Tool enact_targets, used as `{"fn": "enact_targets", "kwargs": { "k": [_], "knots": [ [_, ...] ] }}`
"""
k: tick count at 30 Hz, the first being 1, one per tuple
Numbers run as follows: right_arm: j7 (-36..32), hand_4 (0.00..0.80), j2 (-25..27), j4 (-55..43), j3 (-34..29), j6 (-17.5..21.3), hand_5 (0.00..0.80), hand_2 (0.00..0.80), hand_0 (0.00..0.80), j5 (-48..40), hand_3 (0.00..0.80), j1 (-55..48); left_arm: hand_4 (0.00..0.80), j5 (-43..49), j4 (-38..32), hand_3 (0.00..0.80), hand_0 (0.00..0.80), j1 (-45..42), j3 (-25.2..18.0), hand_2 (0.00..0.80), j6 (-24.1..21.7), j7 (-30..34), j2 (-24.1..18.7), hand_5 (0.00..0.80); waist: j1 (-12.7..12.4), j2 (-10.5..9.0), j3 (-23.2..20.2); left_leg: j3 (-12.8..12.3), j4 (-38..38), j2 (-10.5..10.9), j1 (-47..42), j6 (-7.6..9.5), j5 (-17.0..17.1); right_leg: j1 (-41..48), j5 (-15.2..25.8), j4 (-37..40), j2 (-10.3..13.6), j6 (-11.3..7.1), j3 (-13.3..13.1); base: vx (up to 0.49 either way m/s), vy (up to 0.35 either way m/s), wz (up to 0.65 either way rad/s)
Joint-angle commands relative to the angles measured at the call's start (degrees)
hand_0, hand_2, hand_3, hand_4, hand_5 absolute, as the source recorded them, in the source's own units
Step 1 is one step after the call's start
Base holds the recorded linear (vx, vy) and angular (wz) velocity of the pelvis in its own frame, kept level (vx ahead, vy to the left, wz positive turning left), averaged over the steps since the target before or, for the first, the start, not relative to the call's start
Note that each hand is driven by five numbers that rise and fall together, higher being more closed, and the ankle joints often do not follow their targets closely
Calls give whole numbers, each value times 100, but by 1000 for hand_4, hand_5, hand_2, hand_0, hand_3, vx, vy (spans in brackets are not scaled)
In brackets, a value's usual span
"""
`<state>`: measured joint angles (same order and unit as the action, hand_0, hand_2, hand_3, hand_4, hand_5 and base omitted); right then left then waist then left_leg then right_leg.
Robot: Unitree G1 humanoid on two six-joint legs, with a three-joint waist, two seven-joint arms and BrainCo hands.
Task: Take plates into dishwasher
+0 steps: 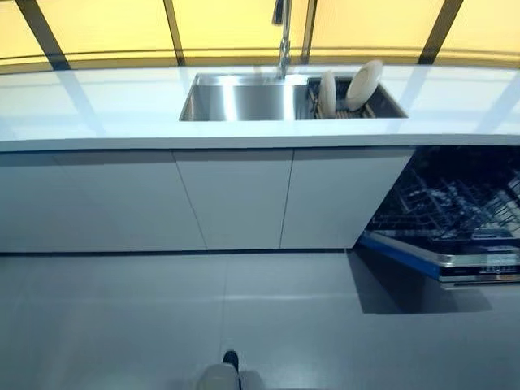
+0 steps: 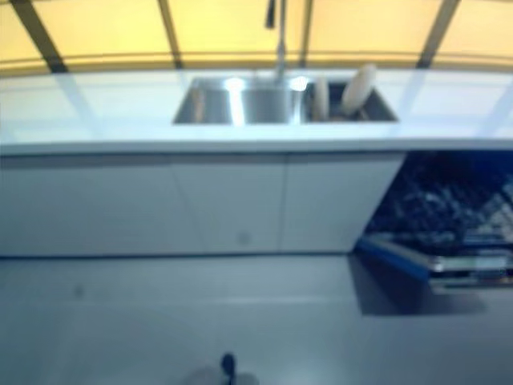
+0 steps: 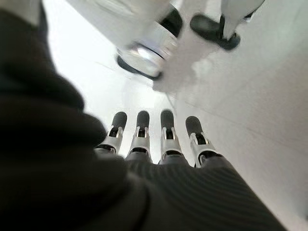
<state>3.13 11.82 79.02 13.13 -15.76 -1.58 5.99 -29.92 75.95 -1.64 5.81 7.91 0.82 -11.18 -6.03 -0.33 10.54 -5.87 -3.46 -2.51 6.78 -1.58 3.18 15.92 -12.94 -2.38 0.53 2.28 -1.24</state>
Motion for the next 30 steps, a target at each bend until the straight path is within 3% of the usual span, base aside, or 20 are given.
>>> {"fn": "enact_targets", "kwargs": {
  "k": [1, 6, 9, 12, 15, 17, 19, 21, 23, 27, 30],
  "knots": [
    [18, 0, -62, -244, 99, 60, 0, 0, 0, 102, 0, -140, 0, 287, -14, 0, 0, 156, 111, 0, -65, -36, -3, 0, -133, 13, -390, 13, 349, 75, 289, 40, 576, 627, 263, -149, 400, -569, 495, 178, 74, 12],
    [79, 0, -91, -229, 130, 57, 0, 0, 0, -55, 0, -101, 0, 355, -47, 0, 0, 292, 223, 0, 8, 19, -99, 0, -196, -76, -547, 97, 163, 172, 298, 156, 414, 571, 459, -119, 613, -680, 719, 198, 117, -14],
    [236, 0, -108, -172, -17, 75, 0, 0, 0, -419, 0, -85, 0, 635, 9, 0, 0, 165, 255, 0, -355, 191, -60, 0, -334, -161, -590, 155, -141, 383, 488, 306, 239, 476, 696, -181, 778, -793, 821, 106, 123, -3],
    [469, 0, -121, -128, -214, 156, 0, 0, 0, -1001, 0, -43, 0, 1189, 12, 0, 0, 3, 403, 0, -773, 367, -50, 0, -460, -282, -580, 250, -268, 689, 604, 547, 77, 300, 1213, -672, 861, -867, 765, 99, 87, 34],
    [696, 0, -118, -169, -413, 313, 0, 0, 0, -1628, 0, -96, 0, 1774, 25, 0, 0, -118, 540, 0, -1035, 342, -124, 0, -378, -289, -514, 390, -228, 883, 391, 692, -46, -414, 1970, -1872, 846, -921, 714, 263, 81, 66],
    [735, 0, -70, -227, -505, 353, 0, 0, 0, -1782, 0, -87, 0, 1956, 19, 0, 0, -192, 537, 0, -1140, 237, -126, 0, -242, -227, -431, 482, -190, 862, 126, 666, -113, -1037, 2158, -1972, 882, -885, 765, 275, 12, 74],
    [709, 0, 13, -240, -540, 412, 0, 0, 0, -1831, 0, -26, 0, 1863, -40, 0, 0, -237, 617, 0, -1259, 142, -138, 0, -19, -57, -306, 590, 33, 661, -404, 542, -162, -1875, 1913, -1383, 867, -752, 1006, 317, -161, 41],
    [714, 0, 46, -201, -532, 565, 0, 0, 0, -1835, 0, -3, 0, 1755, -75, 0, 0, -211, 700, 0, -1377, 97, -176, 0, 171, -136, -176, 835, 160, 712, -774, 448, -453, -2396, 2533, -107, 1076, -974, 1170, 336, -367, 26],
    [796, 0, 44, -184, -572, 661, 0, 0, 0, -1751, 0, 111, 0, 1575, -137, 0, 0, -139, 686, 0, -1430, 92, -231, 0, 278, -111, -51, 985, 50, 568, -980, 342, -791, -2844, 2946, 685, 1212, -1146, 1192, 260, -327, 40],
    [903, 0, 63, -232, -630, 611, 0, 0, 0, -1589, 0, 270, 0, 1762, -64, 0, 0, -352, 465, 0, -1624, 29, -143, 0, 188, -275, 23, 848, -525, 372, -1219, 252, -1418, -2650, 2874, 609, 1423, -1136, 1471, 232, -282, 31],
    [938, 0, 49, -347, -583, 562, 0, 0, 0, -1728, 0, 223, 0, 1679, -25, 0, 0, -590, 292, 0, -1707, 15, -52, 0, 233, -346, -25, 725, -465, 246, -1536, 189, -1503, -2569, 2770, 85, 1395, -1138, 1431, 260, -192, 31]
  ]
}}
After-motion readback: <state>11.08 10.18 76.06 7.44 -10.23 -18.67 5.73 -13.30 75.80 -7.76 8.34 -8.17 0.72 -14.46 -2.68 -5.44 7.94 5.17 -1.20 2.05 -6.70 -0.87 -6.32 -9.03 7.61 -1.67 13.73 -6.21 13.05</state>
